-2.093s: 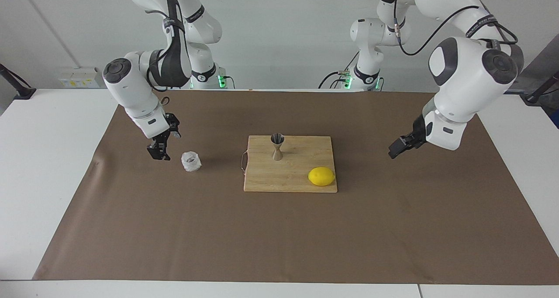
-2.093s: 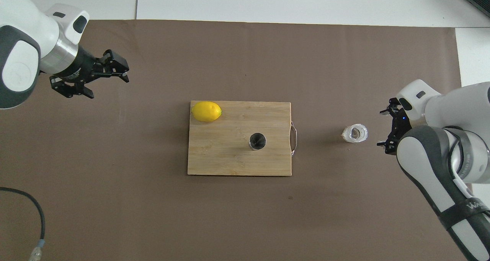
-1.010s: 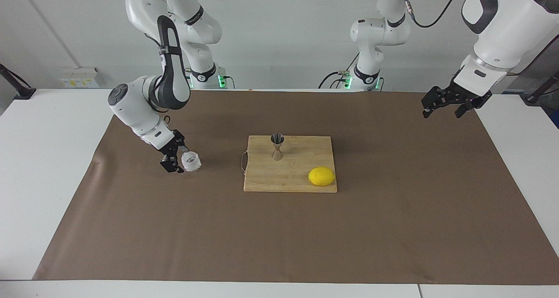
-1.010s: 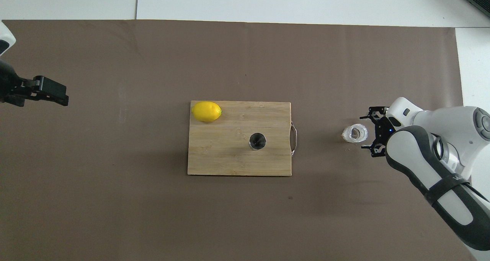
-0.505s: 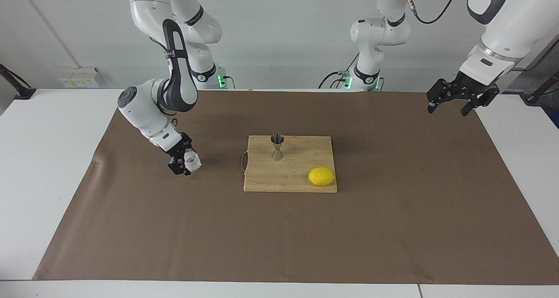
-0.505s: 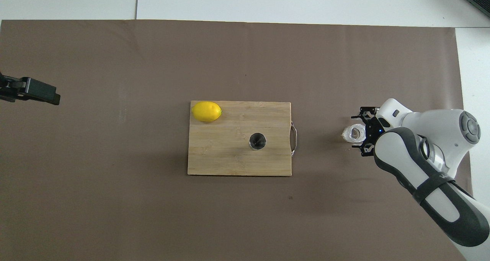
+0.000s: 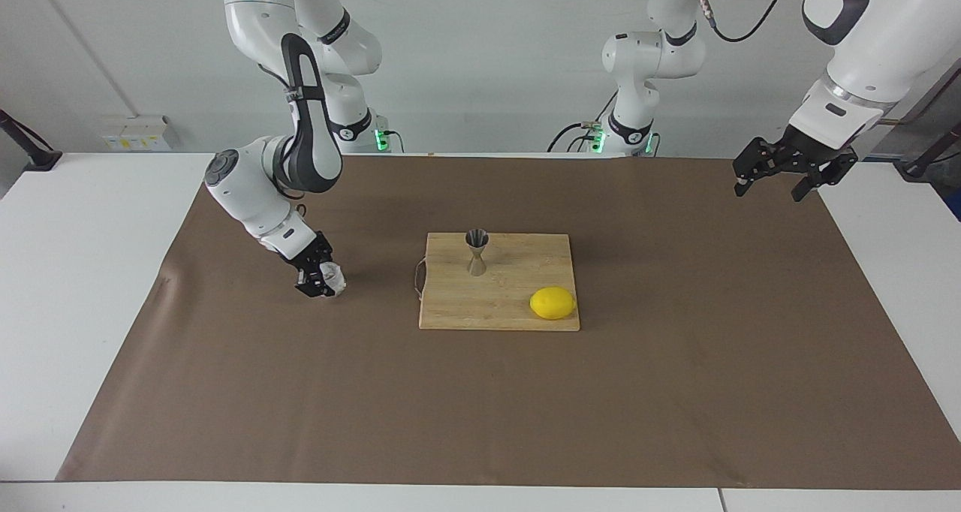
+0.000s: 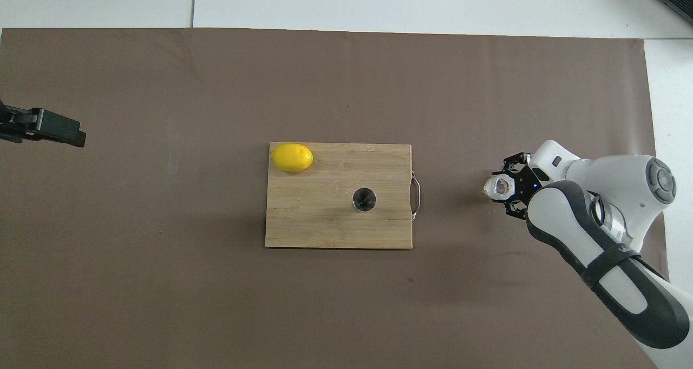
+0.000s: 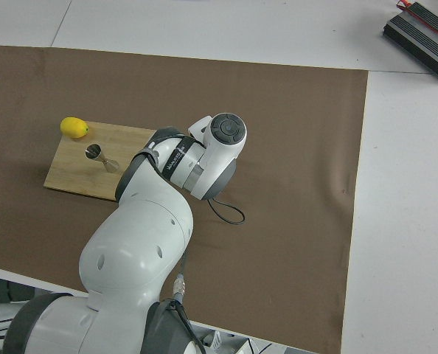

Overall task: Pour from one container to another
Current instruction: 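Grasp the white cup with the right gripper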

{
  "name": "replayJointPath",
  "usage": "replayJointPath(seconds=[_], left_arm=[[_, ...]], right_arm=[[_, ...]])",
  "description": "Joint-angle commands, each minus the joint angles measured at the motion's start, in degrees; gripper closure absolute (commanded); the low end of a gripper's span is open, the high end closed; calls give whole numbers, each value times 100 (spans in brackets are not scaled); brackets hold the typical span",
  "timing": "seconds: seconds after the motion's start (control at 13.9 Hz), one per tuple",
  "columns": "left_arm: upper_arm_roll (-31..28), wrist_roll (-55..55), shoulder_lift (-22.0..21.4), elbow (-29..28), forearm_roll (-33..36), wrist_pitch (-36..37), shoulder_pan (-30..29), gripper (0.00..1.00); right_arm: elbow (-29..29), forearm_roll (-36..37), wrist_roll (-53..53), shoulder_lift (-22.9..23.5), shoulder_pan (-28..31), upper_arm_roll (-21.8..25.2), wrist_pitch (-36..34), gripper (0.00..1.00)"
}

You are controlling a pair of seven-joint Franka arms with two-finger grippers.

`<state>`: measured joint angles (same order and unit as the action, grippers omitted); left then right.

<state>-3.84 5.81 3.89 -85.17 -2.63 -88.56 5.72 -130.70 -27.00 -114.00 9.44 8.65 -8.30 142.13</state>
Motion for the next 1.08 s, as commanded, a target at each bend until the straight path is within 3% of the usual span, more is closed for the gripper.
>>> replayJointPath(seconds=[0.0, 0.07, 0.22, 0.72, 1.01], left_arm=[[-29, 105, -187, -210, -36, -135, 0, 0], [-20, 105, -222, -237, -18, -74, 0, 0], [-20, 114, -327, -386, -9, -196, -9, 0], [6, 70, -433, -562, 122, -170, 0, 0], [6, 61, -424, -562, 122, -197, 8, 0]], right_arm=[[-113, -209, -263, -21, 23, -14, 122, 58], [-96, -209, -254, -13, 23, -14, 122, 67], [-70, -201, -254, -12, 14, -22, 122, 77], [299, -183, 26, -91, -301, -57, 35, 80], [711, 141, 615, -179, -452, -49, -447, 80]])
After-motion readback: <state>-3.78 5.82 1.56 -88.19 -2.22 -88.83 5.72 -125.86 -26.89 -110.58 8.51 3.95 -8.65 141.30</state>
